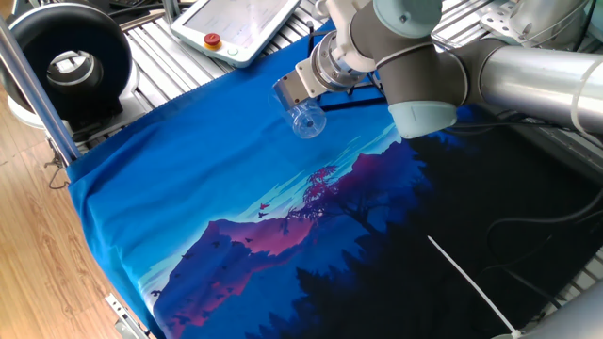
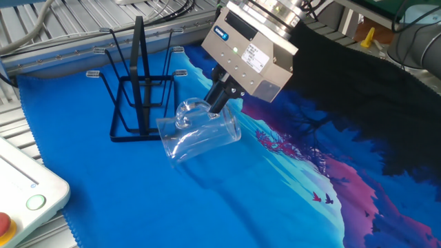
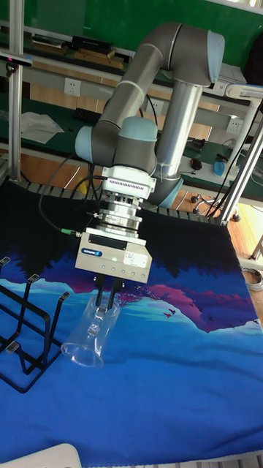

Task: Put the cup on the cup rack

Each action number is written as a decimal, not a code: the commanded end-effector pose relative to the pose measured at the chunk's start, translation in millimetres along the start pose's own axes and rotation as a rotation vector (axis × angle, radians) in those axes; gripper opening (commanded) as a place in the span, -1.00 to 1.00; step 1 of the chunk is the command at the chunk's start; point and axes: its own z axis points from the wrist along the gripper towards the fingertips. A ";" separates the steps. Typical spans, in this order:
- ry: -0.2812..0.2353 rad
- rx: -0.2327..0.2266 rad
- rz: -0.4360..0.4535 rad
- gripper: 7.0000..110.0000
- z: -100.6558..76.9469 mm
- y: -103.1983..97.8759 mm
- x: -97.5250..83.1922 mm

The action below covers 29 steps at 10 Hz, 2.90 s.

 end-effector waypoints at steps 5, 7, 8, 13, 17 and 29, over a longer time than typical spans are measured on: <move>0.018 0.003 0.018 -1.00 -12.7 0.7 -1.3; 0.024 0.003 0.018 -1.00 -16.6 0.9 0.6; 0.027 0.004 0.017 -1.00 -18.5 1.0 1.9; 0.069 0.026 0.015 -1.00 -32.6 -1.6 15.2; 0.089 0.038 0.017 -1.00 -44.0 -1.3 22.4; 0.123 0.043 0.018 -1.00 -72.3 -4.2 33.4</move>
